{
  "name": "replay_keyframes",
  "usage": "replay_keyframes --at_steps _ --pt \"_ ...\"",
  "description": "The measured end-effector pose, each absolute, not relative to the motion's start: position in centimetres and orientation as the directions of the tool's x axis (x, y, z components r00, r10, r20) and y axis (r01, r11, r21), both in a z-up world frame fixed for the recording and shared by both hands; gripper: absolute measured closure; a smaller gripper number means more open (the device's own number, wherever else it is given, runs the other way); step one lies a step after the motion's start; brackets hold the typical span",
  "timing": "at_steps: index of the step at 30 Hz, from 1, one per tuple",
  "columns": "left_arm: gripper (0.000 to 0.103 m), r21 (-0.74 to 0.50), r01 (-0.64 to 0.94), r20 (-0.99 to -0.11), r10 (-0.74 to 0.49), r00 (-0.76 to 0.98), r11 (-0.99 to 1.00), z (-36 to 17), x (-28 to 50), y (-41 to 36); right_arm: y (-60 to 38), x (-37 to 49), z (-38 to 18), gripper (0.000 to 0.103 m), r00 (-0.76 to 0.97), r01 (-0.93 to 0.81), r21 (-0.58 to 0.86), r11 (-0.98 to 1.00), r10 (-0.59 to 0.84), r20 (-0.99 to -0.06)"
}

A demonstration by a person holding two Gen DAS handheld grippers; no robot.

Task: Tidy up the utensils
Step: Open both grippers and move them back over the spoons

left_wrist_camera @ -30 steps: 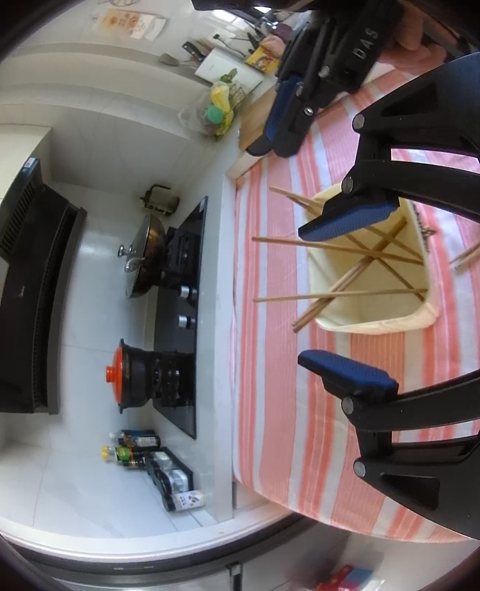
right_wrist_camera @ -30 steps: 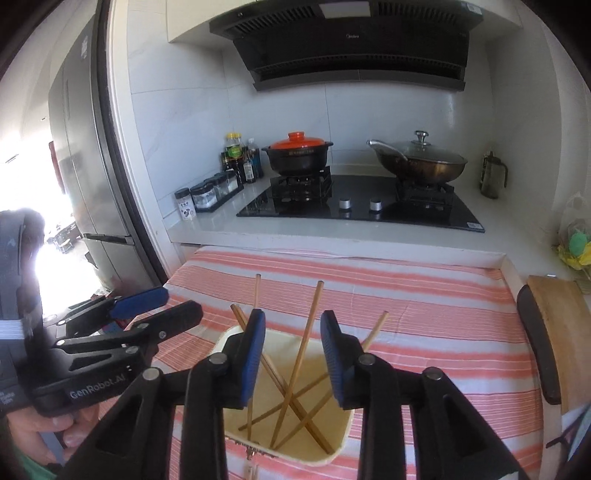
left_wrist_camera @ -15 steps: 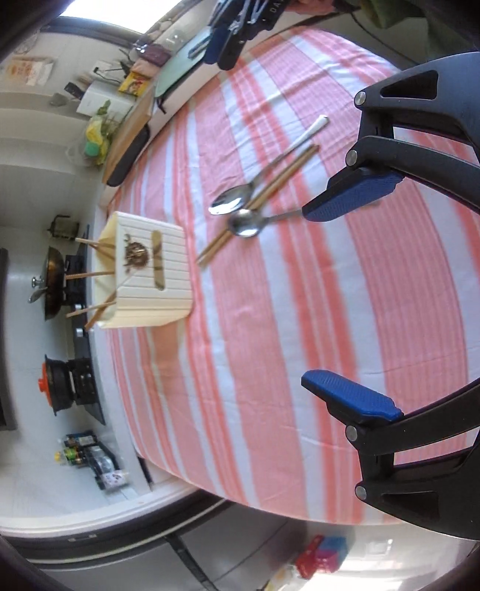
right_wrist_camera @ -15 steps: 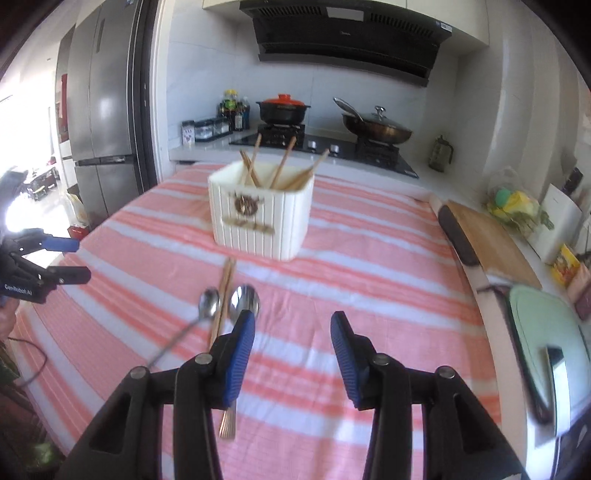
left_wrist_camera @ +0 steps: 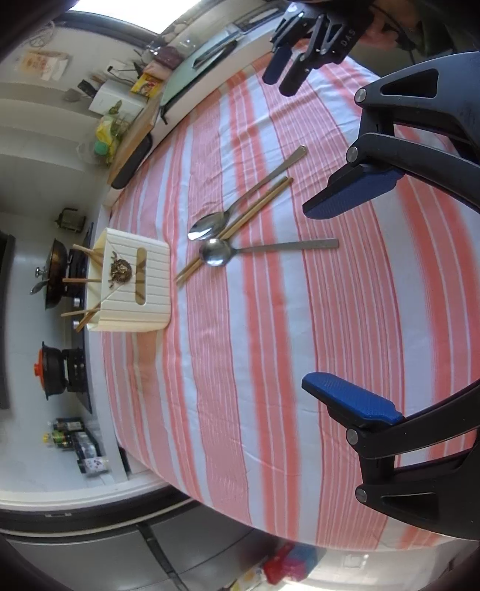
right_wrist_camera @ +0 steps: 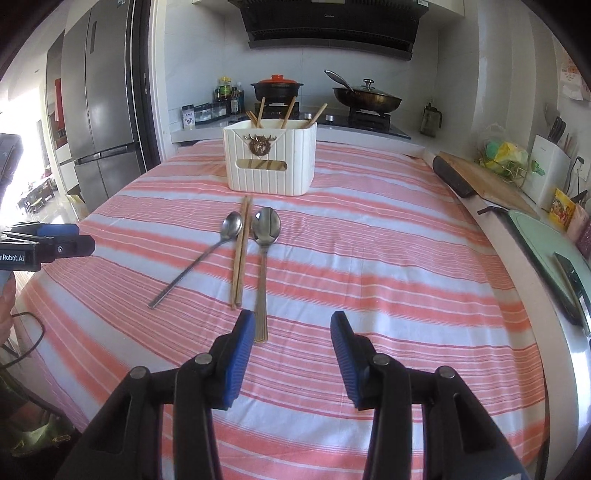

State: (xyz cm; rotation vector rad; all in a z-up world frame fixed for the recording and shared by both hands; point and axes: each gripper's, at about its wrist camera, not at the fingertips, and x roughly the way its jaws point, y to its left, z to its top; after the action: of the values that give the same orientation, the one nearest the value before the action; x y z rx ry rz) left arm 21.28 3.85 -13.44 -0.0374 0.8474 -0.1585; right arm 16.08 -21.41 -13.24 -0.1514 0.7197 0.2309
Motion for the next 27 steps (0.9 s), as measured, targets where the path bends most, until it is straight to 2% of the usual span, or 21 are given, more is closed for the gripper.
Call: replay_keyframes --at_steps 9,19,27 --pt "0.016 -0.094 0.105 -0.744 -0.14 0.653 0.99 -14.0 20.6 3.8 -21.4 15.5 -13.4 0.06 0.727 -0.244 -0.016 0.97 0.172 -0.665" --pt "0.016 -0.14 0.114 -0.748 -0.181 0.638 0.984 -14.8 22.7 2.6 -23.0 15.0 -13.4 0.06 0.742 -0.188 0.005 0.982 0.146 -0.655" --pt "0.016 -0.124 0.152 -0.778 -0.191 0.598 0.981 -16.9 25.6 0.2 -23.8 16.1 -15.0 0.06 0.711 -0.165 0.029 0.986 0.139 -0.689"
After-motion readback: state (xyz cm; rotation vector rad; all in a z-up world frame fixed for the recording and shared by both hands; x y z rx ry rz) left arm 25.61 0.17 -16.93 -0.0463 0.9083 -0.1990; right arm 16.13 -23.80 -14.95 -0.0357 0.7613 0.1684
